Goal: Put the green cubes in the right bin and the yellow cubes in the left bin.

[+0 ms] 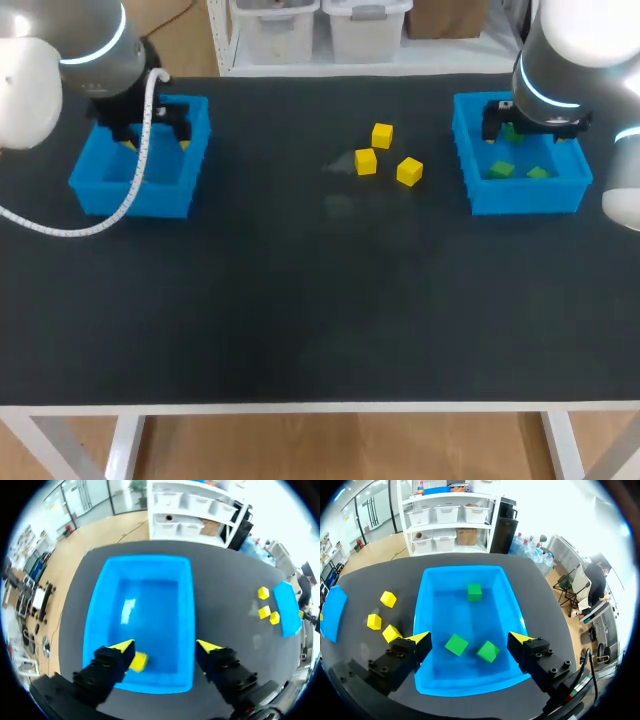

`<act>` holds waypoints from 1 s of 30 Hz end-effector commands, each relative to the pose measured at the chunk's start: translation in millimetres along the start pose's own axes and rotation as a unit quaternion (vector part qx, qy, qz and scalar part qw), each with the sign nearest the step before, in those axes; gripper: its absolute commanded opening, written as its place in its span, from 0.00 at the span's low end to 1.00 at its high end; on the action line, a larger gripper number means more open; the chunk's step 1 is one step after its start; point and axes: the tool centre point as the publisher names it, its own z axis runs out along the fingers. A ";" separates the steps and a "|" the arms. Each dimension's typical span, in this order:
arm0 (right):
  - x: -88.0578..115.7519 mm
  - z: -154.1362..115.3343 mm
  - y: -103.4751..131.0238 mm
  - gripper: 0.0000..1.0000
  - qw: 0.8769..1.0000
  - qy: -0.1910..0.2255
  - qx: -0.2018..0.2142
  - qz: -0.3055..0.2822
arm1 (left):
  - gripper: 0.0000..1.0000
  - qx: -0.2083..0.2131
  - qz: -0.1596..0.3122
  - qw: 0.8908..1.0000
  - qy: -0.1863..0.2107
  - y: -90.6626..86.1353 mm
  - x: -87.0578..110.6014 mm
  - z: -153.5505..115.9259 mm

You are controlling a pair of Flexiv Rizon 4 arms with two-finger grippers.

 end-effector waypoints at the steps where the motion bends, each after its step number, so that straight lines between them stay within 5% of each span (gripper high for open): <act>1: 2.5 -1.0 -0.9 1.00 1.000 -0.005 0.000 0.001 | 1.00 0.025 0.051 0.998 -0.004 -28.0 -10.4 -17.5; 7: 2.5 -1.0 -0.9 1.00 1.000 -0.005 0.000 0.001 | 1.00 0.065 0.163 0.984 0.008 -103.1 -18.0 -27.5; 10: 2.5 -1.0 -0.9 1.00 1.000 -0.005 0.000 0.001 | 1.00 0.064 0.177 0.981 0.042 -136.1 -18.9 -18.0; 22: 2.5 -1.0 -0.9 1.00 1.000 -0.005 0.000 0.001 | 1.00 0.051 0.216 0.972 0.076 -265.5 -32.4 18.9; 26: 2.5 -1.0 -0.9 1.00 1.000 -0.005 0.000 0.001 | 1.00 0.040 0.264 0.961 0.078 -297.9 -28.7 38.1; 30: 2.5 -1.0 -0.9 1.00 1.000 -0.005 0.000 0.001 | 1.00 0.031 0.262 0.960 0.096 -307.8 -26.1 54.0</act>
